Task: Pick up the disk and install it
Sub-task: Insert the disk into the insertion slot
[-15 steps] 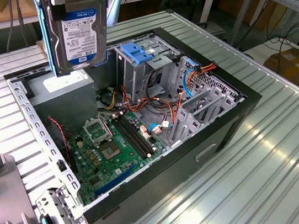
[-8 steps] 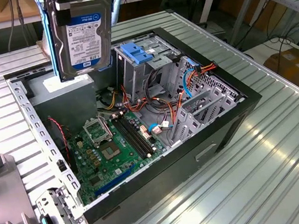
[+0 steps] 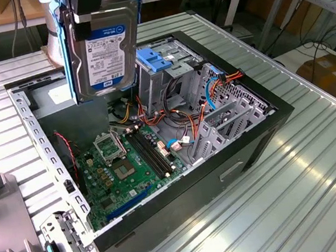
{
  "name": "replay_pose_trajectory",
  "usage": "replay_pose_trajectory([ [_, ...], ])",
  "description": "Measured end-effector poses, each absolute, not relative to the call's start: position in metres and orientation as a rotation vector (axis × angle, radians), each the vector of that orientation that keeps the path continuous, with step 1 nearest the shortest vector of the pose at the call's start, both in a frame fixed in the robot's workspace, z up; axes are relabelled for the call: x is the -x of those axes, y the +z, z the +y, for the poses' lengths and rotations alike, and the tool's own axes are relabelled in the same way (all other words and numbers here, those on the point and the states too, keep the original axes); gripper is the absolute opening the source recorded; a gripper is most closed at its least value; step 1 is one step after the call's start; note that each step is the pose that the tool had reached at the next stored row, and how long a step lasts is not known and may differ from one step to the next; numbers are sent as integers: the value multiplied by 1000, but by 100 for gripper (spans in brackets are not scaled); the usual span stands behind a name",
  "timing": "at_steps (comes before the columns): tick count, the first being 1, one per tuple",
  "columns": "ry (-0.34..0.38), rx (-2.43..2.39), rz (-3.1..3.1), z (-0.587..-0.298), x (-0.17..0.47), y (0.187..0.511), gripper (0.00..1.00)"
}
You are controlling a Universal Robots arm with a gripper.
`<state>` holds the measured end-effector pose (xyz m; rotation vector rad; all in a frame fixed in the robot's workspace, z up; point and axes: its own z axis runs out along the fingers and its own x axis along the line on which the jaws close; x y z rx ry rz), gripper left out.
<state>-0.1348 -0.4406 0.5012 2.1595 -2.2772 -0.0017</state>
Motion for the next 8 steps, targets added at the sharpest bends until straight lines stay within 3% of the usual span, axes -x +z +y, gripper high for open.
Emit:
replay_pose_trajectory([
  [8, 25, -2148, -2265, -462, 135, 501, 37],
])
